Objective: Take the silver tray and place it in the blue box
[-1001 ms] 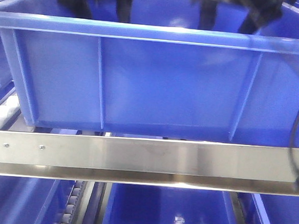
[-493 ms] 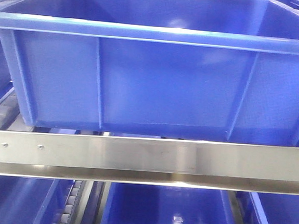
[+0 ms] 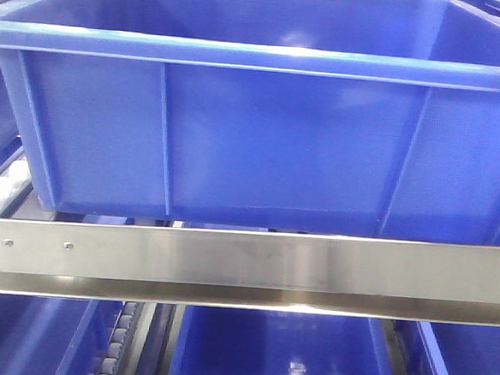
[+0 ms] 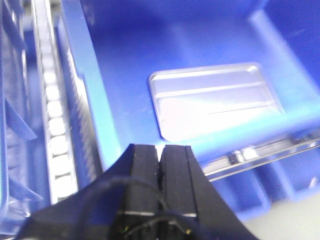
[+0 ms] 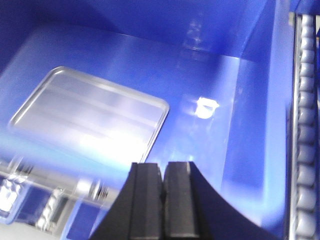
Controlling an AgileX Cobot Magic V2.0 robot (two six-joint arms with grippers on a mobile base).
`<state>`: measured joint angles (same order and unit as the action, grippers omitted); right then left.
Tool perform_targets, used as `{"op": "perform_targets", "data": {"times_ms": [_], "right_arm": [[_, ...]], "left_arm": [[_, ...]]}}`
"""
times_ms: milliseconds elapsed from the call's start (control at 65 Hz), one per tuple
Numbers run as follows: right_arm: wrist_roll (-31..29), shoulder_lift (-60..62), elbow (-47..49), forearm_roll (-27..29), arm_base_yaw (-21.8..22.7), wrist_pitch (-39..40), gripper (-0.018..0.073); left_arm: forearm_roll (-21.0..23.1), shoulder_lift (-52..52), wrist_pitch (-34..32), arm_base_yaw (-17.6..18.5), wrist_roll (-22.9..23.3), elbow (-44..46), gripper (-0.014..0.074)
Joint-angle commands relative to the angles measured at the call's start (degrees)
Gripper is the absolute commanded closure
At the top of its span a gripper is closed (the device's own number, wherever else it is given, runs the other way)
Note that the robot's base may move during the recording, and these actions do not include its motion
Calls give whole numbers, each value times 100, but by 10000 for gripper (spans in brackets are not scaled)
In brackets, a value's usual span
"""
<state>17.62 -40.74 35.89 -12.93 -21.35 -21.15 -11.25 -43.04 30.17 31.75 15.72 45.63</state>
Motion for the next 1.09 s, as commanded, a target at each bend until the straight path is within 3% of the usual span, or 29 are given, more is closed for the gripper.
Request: {"op": "perform_targets", "data": {"times_ms": [0,216,754,831,893,970,1078], "right_arm": [[-72,678,-417,-170,17,888,501],[-72,2044,-1371,-210,17,1482,501],[-72,2153,-1434,-210,17,1566,501],[-72,2153,-1434,-210,17,1566,501],[-72,2153,-1434,-210,17,1566,501],[-72,2153,-1434,-210,17,1566,501],[-72,2153,-1434,-210,17,1562,501]], "left_arm": [[-20,673,-1018,29,-35,-509,701],[-20,1811,-1574,29,-35,-1517,701],[32,1927,-1571,29,-35,-1584,701],[441,1927,-1565,0,-35,-1623,701],[893,2000,-1501,-188,-302,-1623,701],[1064,2197,-1521,-583,-960,-1716,701],[1183,2674,-1783,-1265,-1125,-2200,701]]}}
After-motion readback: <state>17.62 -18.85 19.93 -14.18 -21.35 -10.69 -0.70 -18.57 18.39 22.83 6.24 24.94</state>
